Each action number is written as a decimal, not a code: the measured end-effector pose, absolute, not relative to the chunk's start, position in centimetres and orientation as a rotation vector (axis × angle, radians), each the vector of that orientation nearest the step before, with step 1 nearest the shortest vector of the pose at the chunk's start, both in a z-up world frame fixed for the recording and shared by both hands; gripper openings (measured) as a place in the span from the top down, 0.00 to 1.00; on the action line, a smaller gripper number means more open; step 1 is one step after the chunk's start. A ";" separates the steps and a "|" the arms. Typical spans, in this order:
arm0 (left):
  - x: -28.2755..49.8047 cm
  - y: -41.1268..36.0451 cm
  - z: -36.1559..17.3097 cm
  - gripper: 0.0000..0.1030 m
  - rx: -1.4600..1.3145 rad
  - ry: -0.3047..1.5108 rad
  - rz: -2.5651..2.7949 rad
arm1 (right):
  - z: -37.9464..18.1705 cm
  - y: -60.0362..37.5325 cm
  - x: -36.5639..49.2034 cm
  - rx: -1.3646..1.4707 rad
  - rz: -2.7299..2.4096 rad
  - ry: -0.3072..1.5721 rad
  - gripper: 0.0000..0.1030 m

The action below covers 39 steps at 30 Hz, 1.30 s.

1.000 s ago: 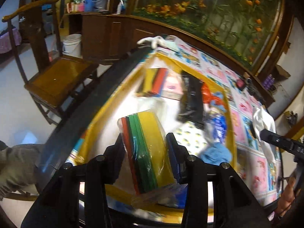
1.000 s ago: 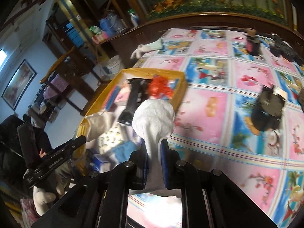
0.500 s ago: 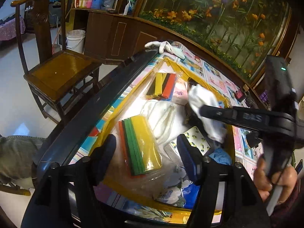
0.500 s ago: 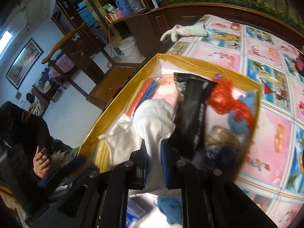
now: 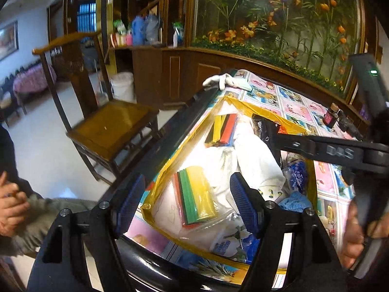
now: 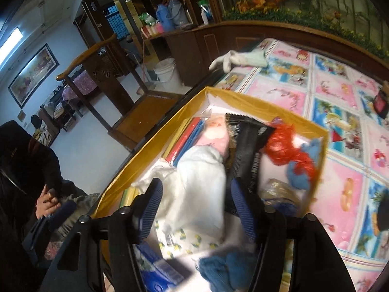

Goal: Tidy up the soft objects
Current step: 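Lower foam strips and white cloth into the tray, open both tools, then withdraw both open tools from the tray back over the table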

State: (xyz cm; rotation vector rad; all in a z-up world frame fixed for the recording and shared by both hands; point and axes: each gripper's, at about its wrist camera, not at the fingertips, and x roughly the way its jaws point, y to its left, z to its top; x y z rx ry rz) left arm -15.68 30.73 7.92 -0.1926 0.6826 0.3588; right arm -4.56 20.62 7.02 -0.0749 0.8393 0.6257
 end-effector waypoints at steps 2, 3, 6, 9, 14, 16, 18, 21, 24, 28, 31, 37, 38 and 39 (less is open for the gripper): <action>-15.9 30.0 8.3 0.30 -0.158 0.669 0.367 | 7.5 19.1 -6.0 -0.085 0.616 0.803 0.36; -16.0 29.6 8.5 0.30 -0.144 0.663 0.369 | 7.7 18.5 -6.8 -0.091 0.612 0.786 0.35; -16.4 28.6 9.1 0.30 -0.115 0.650 0.367 | 7.8 16.8 -9.3 -0.111 0.600 0.743 0.31; -16.7 27.6 9.6 0.29 -0.098 0.646 0.355 | 8.0 15.0 -11.4 -0.108 0.590 0.718 0.27; -17.0 25.7 10.3 0.29 -0.061 0.644 0.336 | 7.9 11.7 -14.2 -0.095 0.574 0.705 0.25; -17.1 24.9 10.5 0.29 -0.048 0.643 0.329 | 8.0 10.2 -14.8 -0.079 0.564 0.703 0.24; -17.2 24.0 10.7 0.29 -0.034 0.642 0.323 | 8.0 9.0 -15.2 -0.068 0.553 0.704 0.24; -17.4 22.8 10.8 0.29 -0.018 0.647 0.309 | 7.9 7.1 -15.8 -0.042 0.533 0.708 0.24; -17.4 21.8 10.9 0.29 -0.002 0.656 0.293 | 8.0 5.3 -16.3 -0.018 0.519 0.715 0.23; -17.1 20.3 10.8 0.29 0.022 0.674 0.268 | 7.8 3.2 -16.7 -0.003 0.501 0.721 0.23; -16.8 19.1 10.7 0.29 0.044 0.684 0.253 | 7.5 1.5 -16.8 0.017 0.486 0.732 0.22; -16.1 16.8 10.5 0.29 0.084 0.703 0.216 | 7.0 -2.5 -16.4 0.071 0.443 0.746 0.22; -15.9 16.4 10.5 0.29 0.086 0.709 0.201 | 6.8 -3.2 -16.3 0.081 0.436 0.749 0.22; -15.8 16.0 10.5 0.29 0.081 0.715 0.182 | 6.8 -4.0 -16.2 0.092 0.425 0.752 0.22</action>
